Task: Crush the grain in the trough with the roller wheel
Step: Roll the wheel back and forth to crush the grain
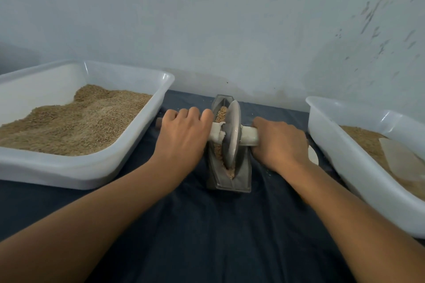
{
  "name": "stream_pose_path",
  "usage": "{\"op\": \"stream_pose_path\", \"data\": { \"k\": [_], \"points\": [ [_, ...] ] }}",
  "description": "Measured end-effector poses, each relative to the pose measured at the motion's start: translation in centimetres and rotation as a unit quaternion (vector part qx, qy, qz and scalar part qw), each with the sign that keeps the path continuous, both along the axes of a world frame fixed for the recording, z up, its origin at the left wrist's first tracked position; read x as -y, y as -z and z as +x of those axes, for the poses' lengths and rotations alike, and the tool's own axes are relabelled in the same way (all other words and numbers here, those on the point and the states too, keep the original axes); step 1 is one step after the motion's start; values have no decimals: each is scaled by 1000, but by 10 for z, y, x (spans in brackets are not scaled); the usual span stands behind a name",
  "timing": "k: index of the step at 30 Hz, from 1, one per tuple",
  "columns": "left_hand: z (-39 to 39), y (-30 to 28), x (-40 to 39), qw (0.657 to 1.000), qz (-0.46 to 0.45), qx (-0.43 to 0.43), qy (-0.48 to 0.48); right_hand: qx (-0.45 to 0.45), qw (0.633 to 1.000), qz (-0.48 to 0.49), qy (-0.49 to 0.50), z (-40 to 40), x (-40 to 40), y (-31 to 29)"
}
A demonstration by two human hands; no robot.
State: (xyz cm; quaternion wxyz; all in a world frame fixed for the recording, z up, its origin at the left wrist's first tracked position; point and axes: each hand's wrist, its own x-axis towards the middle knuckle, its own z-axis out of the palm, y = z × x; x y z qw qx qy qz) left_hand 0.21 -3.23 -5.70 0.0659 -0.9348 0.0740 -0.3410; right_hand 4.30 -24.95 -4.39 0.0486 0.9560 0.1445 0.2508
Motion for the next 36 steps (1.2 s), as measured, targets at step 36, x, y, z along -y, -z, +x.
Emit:
{"op": "stream_pose_path", "data": {
  "k": [36],
  "points": [
    [86,-8,1,999,-6,-29,-40,-179,983,-23,-43,100,-3,-24]
  ]
}}
